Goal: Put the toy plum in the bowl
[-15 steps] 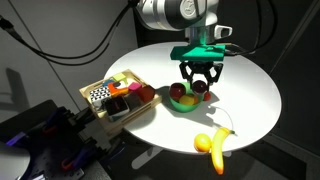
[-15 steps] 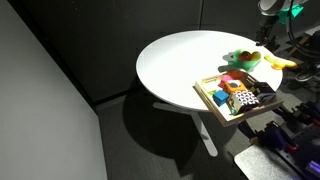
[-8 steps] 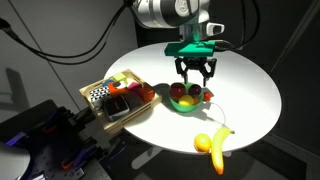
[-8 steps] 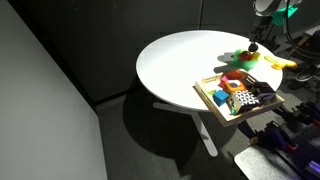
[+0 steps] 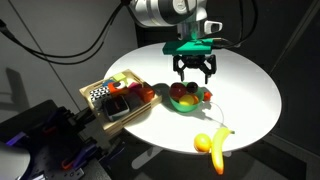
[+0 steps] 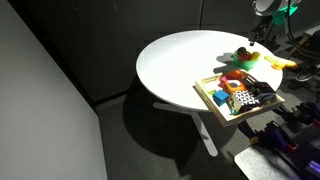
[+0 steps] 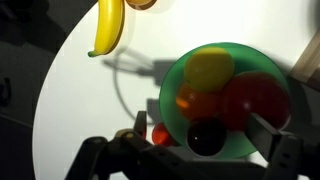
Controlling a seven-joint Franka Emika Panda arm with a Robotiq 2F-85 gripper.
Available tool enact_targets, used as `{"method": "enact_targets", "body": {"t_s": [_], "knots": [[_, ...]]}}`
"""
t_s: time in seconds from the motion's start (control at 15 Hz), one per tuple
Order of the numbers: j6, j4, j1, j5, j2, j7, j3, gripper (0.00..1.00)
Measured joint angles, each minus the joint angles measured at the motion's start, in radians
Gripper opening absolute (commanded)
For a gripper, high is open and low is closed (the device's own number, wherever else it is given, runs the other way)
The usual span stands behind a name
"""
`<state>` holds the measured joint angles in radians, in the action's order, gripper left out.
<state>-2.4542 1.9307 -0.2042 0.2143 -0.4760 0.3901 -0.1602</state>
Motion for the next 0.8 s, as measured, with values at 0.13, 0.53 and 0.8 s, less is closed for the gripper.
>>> {"method": "enact_targets", "body": {"t_s": [0.13, 0.53, 0.8], "knots": [[0.001, 0.024, -0.004, -0.001, 0.026, 0.001, 0.003, 1.0], [0.025, 0.119, -0.014, -0.018, 0.145, 0.001, 0.005, 1.0], [0.063, 0.183, -0.015, -0.02, 0.225, 0.0, 0.004, 1.0]]}}
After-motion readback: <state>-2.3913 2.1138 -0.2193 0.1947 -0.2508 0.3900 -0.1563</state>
